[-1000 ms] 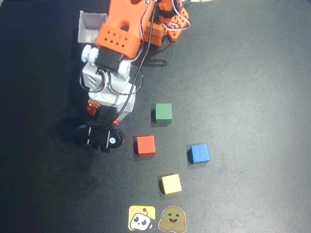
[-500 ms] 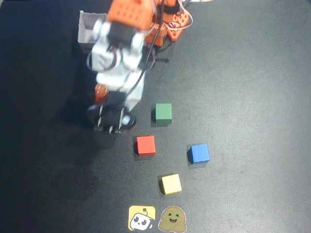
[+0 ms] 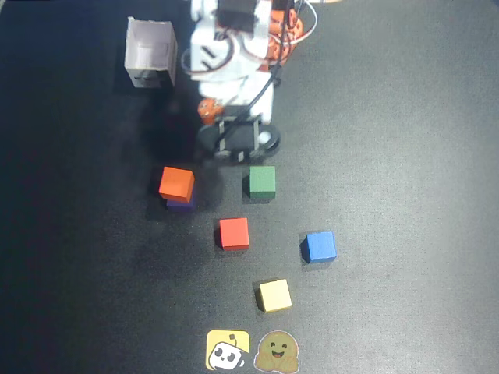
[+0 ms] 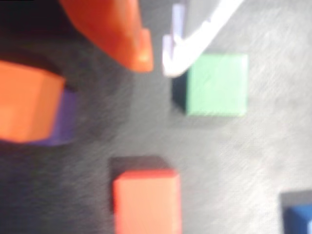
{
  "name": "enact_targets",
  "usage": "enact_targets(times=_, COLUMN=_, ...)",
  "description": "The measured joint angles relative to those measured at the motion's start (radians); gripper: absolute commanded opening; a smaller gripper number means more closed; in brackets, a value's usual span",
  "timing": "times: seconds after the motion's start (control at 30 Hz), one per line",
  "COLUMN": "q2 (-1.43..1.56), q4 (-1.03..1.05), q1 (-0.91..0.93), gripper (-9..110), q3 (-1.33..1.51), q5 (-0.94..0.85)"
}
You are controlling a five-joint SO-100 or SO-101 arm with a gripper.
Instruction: Put the orange cube on top of the purple cube.
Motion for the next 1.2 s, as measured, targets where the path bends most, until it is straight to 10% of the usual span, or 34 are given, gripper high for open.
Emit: enact_targets(times=1.2, q2=0.485, q4=0.186, q1=-0.064, gripper=1, q3=0.347, q5=0.017)
